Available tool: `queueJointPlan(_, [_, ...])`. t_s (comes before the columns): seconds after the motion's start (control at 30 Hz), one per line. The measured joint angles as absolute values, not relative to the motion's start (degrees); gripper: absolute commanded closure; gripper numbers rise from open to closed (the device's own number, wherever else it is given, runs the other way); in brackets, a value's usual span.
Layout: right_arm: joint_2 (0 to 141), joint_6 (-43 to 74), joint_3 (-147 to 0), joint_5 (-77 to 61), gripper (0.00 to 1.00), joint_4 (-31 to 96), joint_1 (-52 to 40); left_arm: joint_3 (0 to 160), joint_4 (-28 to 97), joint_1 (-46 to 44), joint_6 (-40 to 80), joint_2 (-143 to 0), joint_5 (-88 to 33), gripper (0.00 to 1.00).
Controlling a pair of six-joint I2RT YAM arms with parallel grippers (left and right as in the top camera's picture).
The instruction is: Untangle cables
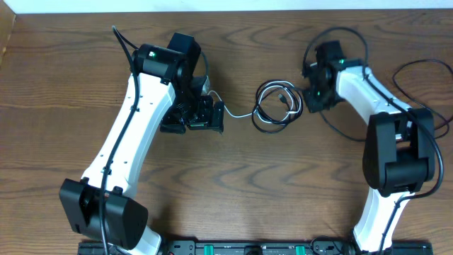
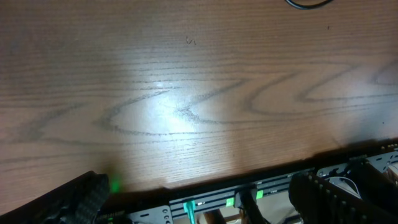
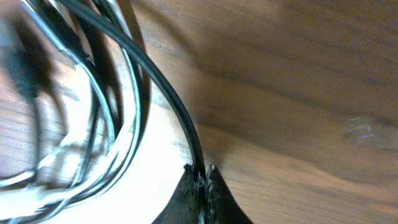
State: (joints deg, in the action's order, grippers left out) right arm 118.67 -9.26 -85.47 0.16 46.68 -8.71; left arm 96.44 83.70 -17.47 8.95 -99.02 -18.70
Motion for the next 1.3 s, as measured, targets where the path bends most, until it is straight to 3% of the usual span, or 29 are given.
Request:
queueJointPlan(0.2, [115.7, -6.9, -101.1, -1.9, 0.99, 55.6, -8.7, 96.4, 83.7, -17.5, 9.0, -99.0, -18.7, 0.02])
queueJointPlan(0.43, [103.0, -3.8, -110.7, -9.3, 0.99, 55.6, -8.9, 96.4, 83.7, -17.5, 8.9, -99.0, -18.7, 0.02])
queueJointPlan(1.0, [84.4, 17.6, -111.4, -27.0, 0.99, 30.5, -9.7, 96.4, 83.7, -17.5, 9.0, -99.0, -18.7, 0.02])
queueJointPlan(1.13, [82.6, 15.8, -112.2, -28.0, 0.99, 34.6, -9.7, 96.4, 83.7, -17.5, 9.0, -99.0, -18.7, 0.02])
queueJointPlan(1.3, [85.7, 15.6, -112.7, -17.0, 0.99, 45.8, -10.0, 96.4, 83.7, -17.5, 9.0, -99.0, -18.7, 0.02])
